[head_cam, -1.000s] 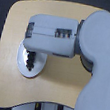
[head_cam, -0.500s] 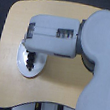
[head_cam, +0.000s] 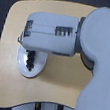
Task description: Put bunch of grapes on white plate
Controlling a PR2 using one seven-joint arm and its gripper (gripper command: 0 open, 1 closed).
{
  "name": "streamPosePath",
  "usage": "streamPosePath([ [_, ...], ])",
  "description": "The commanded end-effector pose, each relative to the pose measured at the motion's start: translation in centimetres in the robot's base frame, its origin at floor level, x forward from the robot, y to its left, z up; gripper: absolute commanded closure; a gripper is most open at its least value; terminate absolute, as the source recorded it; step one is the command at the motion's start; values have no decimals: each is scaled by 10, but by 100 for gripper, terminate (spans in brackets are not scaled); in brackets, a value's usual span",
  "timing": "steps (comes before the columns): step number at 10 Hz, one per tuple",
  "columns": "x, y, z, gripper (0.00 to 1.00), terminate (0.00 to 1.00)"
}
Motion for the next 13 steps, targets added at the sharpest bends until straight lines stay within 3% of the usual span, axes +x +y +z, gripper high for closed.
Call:
streamPosePath([
  [1,38,35,94,0,0],
  [5,66,38,152,0,0],
  [8,59,19,172,0,0],
  [11,49,-99,174,0,0],
  [13,56,-188,180,0,0],
])
